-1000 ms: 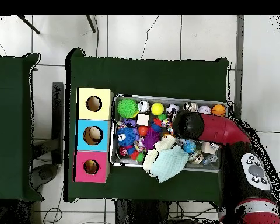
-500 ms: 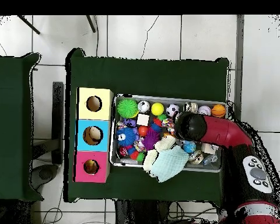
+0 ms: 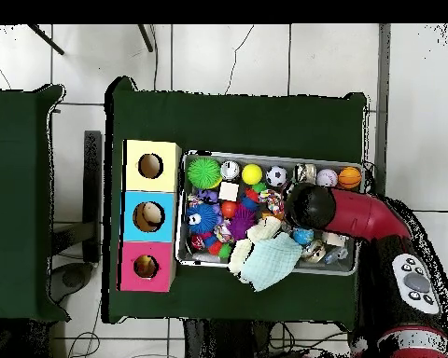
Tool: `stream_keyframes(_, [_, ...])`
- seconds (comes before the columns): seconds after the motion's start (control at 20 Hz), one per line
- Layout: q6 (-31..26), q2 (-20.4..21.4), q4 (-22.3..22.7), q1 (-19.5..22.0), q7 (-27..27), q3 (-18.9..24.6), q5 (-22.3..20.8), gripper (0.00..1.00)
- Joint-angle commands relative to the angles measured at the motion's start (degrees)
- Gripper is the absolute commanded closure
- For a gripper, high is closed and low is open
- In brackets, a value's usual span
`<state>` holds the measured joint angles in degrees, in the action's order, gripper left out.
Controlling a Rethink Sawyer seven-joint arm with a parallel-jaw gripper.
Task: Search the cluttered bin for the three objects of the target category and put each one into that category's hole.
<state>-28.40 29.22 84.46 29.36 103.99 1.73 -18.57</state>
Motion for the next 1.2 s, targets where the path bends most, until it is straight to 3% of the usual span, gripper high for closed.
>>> stream_keyframes(0.05, [15.1, -1.9, 4.6, -4.9, 18.4, -4.7, 0.9, 0.00])
stream_keyframes(0.2, [15.8, -2.7, 6.5, -6.3, 25.2, -6.5, 7.7, 0.00])
stream_keyframes(0.4, [11.9, -4.0, 6.2, -7.0, 27.3, -8.3, 14.9, 0.00])
stream_keyframes(0.55, [9.7, -5.5, 4.4, -10.0, 29.8, -12.7, 18.9, 0.00])
stream_keyframes(0.8, [3.6, -6.7, 3.2, -12.4, 31.5, -15.9, 23.6, 0.00])
stream_keyframes(1.05, [4.3, -6.7, 4.7, -12.8, 32.8, -16.5, 26.3, 0.00])
stream_keyframes(1.2, [2.0, -6.8, 4.9, -13.1, 33.7, -16.8, 28.1, 0.00])
